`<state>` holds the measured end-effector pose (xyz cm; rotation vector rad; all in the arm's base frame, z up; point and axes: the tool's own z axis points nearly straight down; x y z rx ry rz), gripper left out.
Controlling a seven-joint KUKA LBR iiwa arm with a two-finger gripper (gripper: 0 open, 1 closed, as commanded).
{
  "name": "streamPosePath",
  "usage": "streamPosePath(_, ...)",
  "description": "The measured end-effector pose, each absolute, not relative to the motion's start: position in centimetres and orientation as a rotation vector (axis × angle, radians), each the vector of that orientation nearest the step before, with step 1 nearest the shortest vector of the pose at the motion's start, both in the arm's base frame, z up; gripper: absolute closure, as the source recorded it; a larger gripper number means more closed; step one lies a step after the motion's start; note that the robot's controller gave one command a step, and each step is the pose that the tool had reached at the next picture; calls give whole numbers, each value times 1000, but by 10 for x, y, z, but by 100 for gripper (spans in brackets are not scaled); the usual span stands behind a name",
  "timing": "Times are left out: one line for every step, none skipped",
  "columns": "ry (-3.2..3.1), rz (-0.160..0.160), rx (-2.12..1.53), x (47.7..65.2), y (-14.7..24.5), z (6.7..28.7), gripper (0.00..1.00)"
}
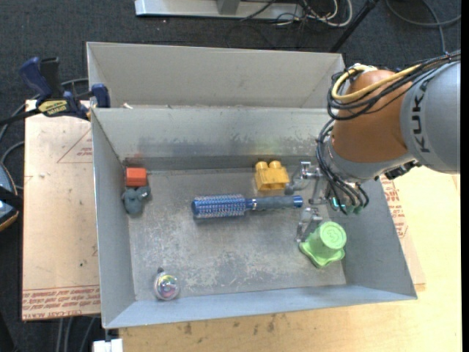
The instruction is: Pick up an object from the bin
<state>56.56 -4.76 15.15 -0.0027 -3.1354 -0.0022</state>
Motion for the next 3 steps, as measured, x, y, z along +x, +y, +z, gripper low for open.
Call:
streamPosePath(-3132, -6, 254, 583, 38, 80, 0)
streamPosePath(-3137, -2, 246, 585, 34, 84, 100)
streamPosePath(-3133, 1, 335, 590, 21, 225, 100)
